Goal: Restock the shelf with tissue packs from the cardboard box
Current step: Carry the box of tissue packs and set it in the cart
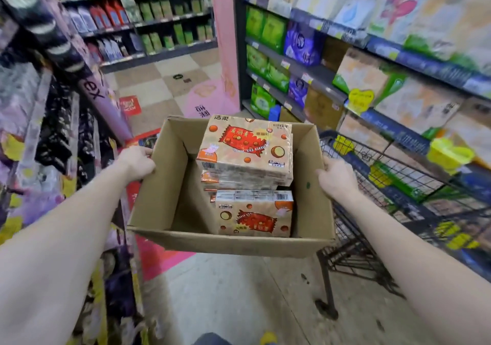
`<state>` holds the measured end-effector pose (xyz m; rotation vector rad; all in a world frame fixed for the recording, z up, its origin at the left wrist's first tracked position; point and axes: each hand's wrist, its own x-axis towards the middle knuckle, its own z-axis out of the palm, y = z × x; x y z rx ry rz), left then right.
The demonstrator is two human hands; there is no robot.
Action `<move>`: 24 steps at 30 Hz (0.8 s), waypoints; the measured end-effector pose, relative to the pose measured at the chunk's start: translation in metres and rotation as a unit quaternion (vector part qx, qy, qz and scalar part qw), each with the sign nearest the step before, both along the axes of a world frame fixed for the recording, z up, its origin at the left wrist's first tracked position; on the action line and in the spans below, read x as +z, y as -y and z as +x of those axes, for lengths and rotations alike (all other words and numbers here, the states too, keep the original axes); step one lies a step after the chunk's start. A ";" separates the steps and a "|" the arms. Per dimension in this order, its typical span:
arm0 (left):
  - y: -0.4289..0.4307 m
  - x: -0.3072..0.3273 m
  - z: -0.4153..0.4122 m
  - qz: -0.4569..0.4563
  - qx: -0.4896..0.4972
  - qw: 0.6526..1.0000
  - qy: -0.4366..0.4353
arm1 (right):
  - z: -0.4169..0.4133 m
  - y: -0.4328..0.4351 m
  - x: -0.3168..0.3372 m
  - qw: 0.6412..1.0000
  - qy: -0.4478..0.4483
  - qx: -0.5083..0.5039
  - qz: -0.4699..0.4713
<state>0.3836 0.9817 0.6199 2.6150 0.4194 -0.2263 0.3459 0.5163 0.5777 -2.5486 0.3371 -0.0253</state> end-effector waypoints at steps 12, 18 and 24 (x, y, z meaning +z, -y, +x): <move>0.063 0.052 0.238 -0.076 -0.160 0.984 0.023 | 0.110 0.035 0.051 0.986 0.041 -0.160 -0.032; 0.134 0.078 0.334 -0.091 -0.267 0.959 0.027 | 0.124 0.065 0.075 0.968 0.038 -0.244 -0.038; 0.229 0.083 0.402 -0.091 -0.364 0.927 0.018 | 0.110 0.104 0.087 0.940 0.034 -0.337 -0.045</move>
